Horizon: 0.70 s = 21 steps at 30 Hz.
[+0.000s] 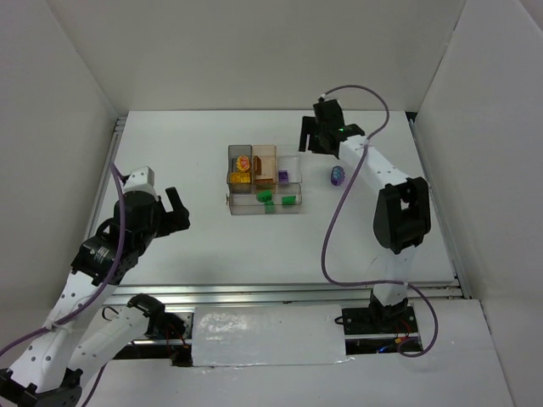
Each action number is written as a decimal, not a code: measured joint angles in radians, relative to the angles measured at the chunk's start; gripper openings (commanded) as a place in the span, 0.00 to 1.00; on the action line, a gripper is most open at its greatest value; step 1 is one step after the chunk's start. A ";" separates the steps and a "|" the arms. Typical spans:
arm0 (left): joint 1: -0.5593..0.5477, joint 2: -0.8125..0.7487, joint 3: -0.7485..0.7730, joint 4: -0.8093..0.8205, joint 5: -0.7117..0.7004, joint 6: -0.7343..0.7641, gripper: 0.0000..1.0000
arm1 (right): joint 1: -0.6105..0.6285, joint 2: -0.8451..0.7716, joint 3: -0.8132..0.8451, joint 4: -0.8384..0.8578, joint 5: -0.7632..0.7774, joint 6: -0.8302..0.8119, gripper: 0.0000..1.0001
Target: Sort the legos into containers by color
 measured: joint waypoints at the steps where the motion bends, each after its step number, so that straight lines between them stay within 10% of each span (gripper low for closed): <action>1: 0.000 0.000 0.000 0.001 0.003 0.002 1.00 | -0.032 -0.014 -0.008 0.001 0.002 -0.007 0.79; 21: 0.002 0.000 -0.003 0.016 0.055 0.030 0.99 | -0.215 0.219 0.015 -0.163 -0.039 -0.088 0.77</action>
